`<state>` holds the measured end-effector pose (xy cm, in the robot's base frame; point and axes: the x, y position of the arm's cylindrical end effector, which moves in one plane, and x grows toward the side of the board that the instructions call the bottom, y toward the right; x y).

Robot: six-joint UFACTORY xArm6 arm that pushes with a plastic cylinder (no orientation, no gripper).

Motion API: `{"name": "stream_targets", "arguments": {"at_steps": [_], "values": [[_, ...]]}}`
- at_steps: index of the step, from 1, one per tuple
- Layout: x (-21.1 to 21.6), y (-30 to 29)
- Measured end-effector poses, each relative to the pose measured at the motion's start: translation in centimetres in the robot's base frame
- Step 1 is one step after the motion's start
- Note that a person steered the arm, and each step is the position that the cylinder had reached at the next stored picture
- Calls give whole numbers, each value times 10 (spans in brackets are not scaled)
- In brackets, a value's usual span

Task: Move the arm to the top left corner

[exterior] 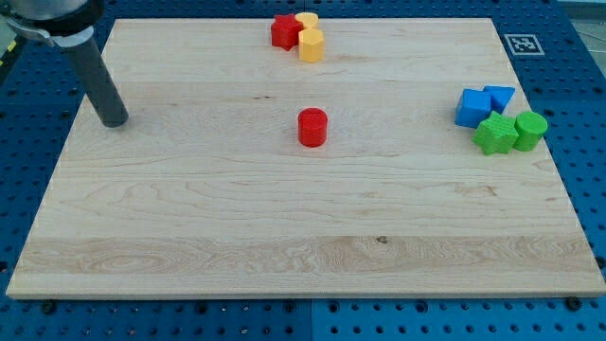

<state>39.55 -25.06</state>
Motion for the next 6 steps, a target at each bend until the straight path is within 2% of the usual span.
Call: {"name": "stream_targets", "arguments": {"at_steps": [2, 4, 6], "values": [[-37, -5], [-43, -12], [-52, -42]]}}
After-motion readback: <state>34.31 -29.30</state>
